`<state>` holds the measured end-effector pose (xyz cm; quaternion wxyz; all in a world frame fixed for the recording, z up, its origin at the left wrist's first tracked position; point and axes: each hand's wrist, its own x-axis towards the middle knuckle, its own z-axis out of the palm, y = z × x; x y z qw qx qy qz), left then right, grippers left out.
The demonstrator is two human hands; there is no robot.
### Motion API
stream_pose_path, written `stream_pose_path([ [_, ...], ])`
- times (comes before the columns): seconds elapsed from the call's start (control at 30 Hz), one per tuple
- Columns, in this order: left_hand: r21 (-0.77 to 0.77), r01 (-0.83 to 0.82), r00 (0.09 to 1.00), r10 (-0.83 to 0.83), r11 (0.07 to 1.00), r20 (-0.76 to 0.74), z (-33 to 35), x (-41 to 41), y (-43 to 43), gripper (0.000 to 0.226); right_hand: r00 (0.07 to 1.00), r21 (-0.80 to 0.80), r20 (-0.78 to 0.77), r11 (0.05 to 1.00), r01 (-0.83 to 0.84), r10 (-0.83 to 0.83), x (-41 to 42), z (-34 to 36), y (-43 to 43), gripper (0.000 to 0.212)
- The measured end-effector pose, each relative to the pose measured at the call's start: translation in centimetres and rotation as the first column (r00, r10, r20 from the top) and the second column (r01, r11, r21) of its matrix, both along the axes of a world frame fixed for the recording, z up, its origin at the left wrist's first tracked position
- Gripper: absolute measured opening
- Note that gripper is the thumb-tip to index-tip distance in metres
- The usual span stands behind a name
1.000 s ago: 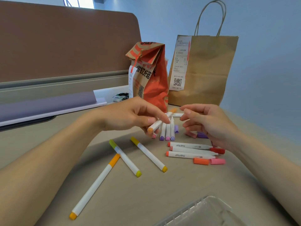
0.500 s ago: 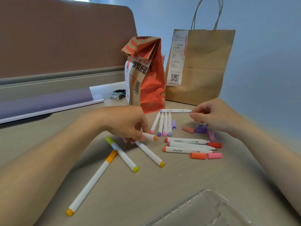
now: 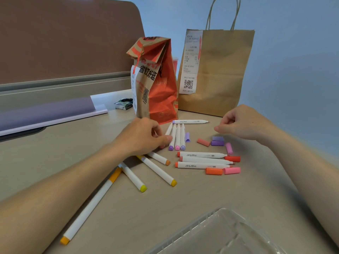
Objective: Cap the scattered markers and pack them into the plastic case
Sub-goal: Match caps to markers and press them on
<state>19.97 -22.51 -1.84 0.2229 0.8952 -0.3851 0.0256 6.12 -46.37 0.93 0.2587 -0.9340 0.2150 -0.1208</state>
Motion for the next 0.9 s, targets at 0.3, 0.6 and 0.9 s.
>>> stream_pose_path([
  [0.3, 0.100, -0.013, 0.989, 0.028, 0.995, -0.142, 1.1, 0.4, 0.5, 0.016, 0.914, 0.124, -0.404, 0.992, 0.033, 0.020, -1.1, 1.1, -0.8, 0.039],
  [0.6, 0.038, -0.093, 0.937, 0.100, 0.995, -0.335, 1.1, 1.2, 0.6, 0.037, 0.913, 0.172, -0.399, 0.985, -0.009, 0.078, -1.1, 1.0, -0.7, 0.013],
  [0.9, 0.144, -0.042, 0.976, 0.072, 0.989, -0.206, 1.3, 0.7, 0.8, 0.024, 0.948, 0.159, -0.301, 0.986, -0.059, 0.105, -1.1, 0.7, -0.5, 0.006],
])
